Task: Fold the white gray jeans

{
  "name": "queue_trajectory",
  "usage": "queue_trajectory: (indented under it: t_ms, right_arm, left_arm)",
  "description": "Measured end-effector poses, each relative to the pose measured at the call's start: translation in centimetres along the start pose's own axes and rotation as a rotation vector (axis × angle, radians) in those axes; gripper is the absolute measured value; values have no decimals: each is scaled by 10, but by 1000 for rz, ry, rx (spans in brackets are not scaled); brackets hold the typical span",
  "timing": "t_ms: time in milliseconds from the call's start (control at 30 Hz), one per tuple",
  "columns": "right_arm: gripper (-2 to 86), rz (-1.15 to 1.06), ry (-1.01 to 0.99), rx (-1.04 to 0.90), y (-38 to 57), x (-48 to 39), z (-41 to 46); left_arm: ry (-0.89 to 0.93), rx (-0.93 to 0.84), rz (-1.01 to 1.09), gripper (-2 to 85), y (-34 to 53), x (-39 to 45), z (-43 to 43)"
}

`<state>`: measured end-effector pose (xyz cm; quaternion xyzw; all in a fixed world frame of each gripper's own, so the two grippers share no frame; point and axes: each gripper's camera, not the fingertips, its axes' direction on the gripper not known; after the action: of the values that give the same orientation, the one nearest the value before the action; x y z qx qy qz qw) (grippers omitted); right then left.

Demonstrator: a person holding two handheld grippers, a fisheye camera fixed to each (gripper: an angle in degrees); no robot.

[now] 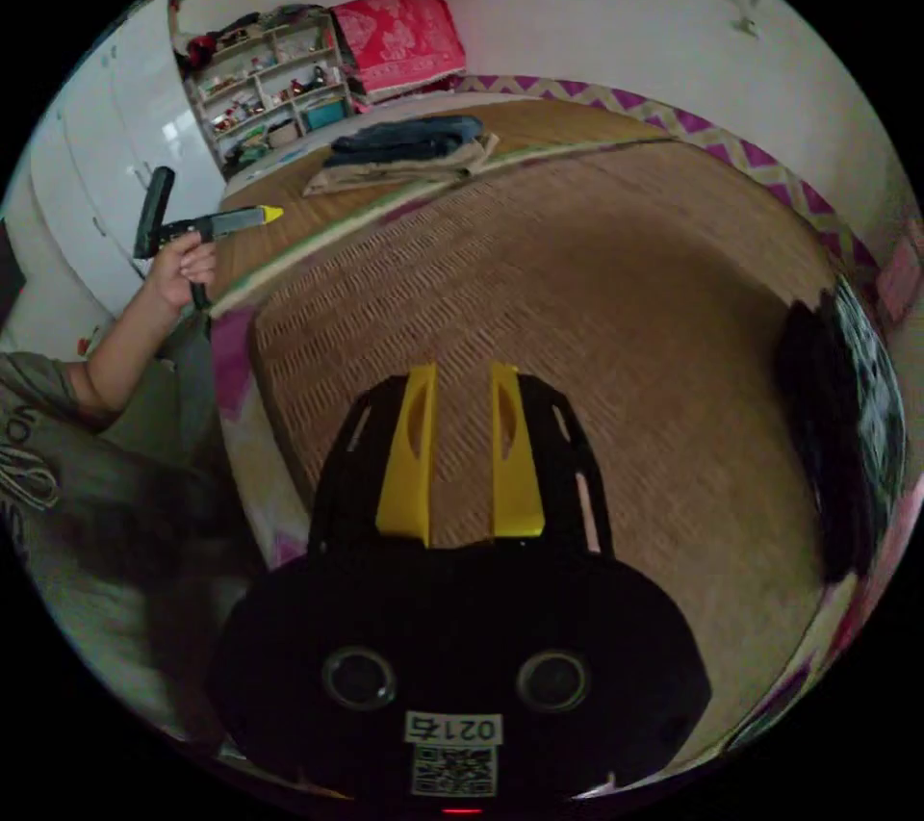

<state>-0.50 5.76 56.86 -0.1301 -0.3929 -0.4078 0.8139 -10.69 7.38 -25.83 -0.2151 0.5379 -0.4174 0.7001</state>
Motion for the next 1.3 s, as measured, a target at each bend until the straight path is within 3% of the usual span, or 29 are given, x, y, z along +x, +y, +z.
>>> queue_trajectory:
  t_ms: [133,300,433,567,767,933,1300]
  right_arm:
    - [108,164,198,1,63,1,-33]
    - [102,307,185,76,103,-4,-75]
    - [111,321,233,104,108,-14,-89]
    - [151,340,318,49,95,1,-77]
    - [247,522,389,-4,77,64,-60]
    - [258,632,389,-75,72,89,-57]
    - [259,633,387,-74,74,90,-73]
  left_arm:
    - [96,-1,82,24,32,72,8]
    - [46,-3,199,44,63,156,19]
    - [52,-68,179,22,72,198,43]
    - [-31,-101,179,34,65,224,66]
    - [-108,-207,183,236,42,250,115]
    - [-229,-276,213,255,36,280,141]
    - [-254,-265,183,248,39,309,153]
